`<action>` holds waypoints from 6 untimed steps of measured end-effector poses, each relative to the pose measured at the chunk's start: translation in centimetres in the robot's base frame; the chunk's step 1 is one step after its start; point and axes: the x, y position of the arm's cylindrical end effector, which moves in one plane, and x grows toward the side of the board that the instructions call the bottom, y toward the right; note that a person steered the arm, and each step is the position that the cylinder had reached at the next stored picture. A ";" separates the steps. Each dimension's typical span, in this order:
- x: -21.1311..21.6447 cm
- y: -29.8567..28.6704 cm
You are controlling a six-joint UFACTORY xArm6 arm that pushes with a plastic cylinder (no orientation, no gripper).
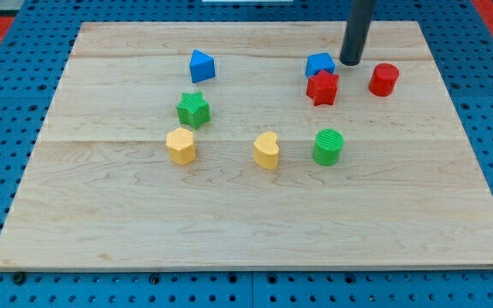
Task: Nudge the red star a bit
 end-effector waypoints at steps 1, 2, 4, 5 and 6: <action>-0.1 3.4; 2.6 1.5; 0.8 1.0; -0.3 -4.2; 0.4 -8.2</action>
